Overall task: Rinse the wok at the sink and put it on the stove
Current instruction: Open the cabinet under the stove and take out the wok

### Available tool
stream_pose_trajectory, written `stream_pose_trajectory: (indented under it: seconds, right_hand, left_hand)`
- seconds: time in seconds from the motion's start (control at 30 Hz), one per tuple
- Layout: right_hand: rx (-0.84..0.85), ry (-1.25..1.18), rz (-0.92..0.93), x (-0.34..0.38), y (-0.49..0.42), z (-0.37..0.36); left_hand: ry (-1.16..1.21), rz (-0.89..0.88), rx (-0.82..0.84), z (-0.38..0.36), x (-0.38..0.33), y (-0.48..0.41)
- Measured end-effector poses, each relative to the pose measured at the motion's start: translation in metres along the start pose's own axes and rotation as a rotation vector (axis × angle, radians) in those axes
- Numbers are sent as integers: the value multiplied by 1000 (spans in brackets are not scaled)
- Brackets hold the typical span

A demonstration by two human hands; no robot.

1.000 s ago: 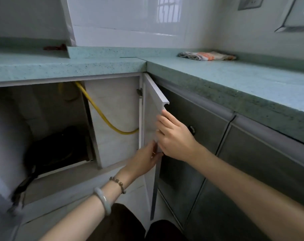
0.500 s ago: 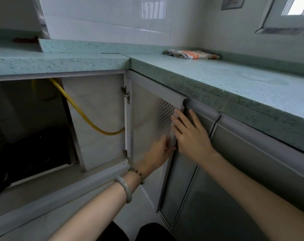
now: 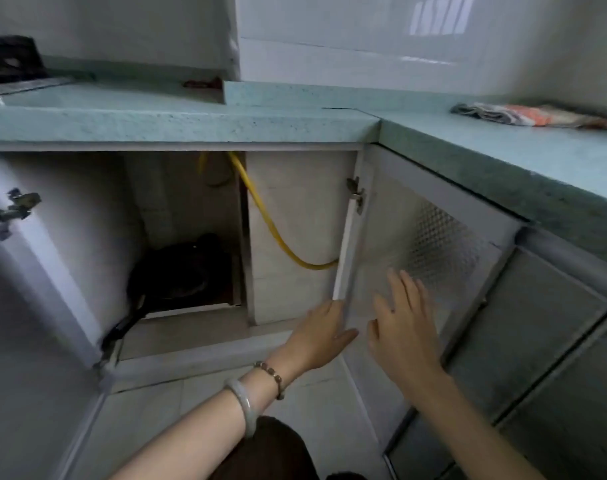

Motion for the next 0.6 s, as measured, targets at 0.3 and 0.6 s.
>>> stream_pose_trajectory:
  seconds: [0.3, 0.6]
  right_hand:
    - [463, -744, -190, 144, -44, -114]
    - [727, -1227, -554, 241, -88, -241]
  left_hand:
    - [-60, 613, -205, 96, 209, 117]
    - [-186, 832, -202, 129, 379, 131]
Point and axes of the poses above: each hand's wrist, its own y-axis away from the middle knuckle, its own z-axis out of the back of the hand, x = y × z, the point moved 2 cm from there along -y, towards the middle knuckle, and after that the axes turned 3 degrees about z, right-handed, at the moved point
